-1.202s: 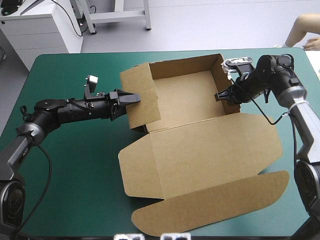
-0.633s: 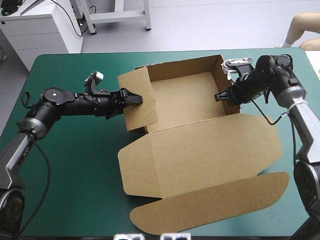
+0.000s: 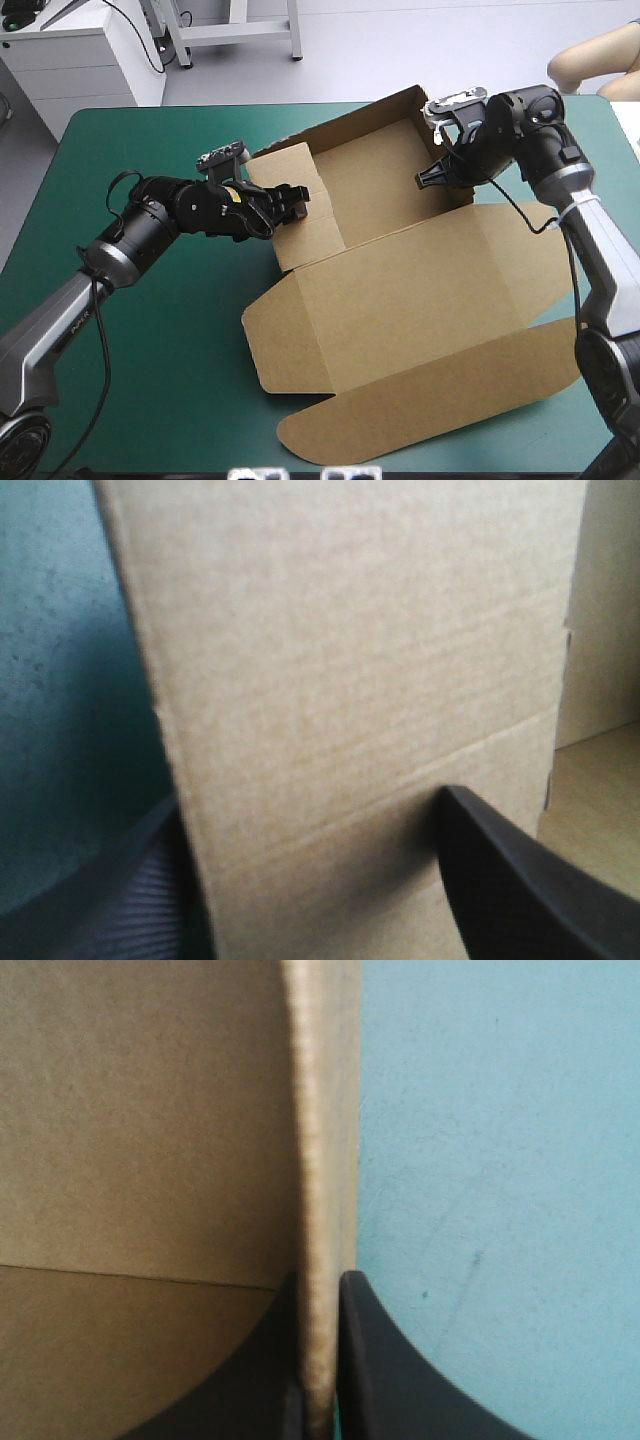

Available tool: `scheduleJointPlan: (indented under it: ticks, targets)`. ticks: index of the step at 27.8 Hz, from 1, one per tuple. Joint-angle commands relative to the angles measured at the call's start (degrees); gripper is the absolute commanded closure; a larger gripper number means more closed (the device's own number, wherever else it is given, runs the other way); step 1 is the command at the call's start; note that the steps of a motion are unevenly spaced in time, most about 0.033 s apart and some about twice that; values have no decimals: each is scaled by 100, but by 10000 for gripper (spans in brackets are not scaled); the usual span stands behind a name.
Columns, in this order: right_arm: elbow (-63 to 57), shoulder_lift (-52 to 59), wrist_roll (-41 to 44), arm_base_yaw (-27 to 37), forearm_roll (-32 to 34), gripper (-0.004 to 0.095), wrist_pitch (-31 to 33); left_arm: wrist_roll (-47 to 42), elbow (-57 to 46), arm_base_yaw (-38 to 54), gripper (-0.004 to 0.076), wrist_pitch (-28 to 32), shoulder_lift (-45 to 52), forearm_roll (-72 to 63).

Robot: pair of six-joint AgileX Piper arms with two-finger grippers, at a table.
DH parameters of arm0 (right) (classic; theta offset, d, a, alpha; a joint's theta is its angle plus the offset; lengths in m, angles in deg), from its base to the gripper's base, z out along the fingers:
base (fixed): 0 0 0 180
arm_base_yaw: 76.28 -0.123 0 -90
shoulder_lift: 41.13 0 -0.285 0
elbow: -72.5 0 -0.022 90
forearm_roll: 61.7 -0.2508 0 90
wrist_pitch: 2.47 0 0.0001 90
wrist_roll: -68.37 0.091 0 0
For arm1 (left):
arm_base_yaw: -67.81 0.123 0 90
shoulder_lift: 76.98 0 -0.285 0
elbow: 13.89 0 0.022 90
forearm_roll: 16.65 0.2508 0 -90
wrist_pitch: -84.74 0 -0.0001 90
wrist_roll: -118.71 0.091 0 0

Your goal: Fold the box

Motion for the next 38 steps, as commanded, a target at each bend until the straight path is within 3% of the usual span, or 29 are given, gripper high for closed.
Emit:
scheduleJointPlan:
  ticks: [1,4,13,20,25,38]
  targets:
    - [324,308,136,-134,-345,924,-256,-83,314,-90,281,135,213,-48]
    - [324,308,196,-149,-262,924,-203,129,488,-90,281,-140,236,-1]
    - [324,308,238,-149,-183,924,-66,307,502,-90,281,-204,314,-71]
    - [324,308,261,-149,-183,924,-91,574,502,-90,282,88,713,-282]
    - [324,308,284,-149,-183,926,-53,1174,502,-79,283,253,785,-1171]
    - [324,308,366,-173,-145,926,55,994,502,-79,282,-318,738,-943]
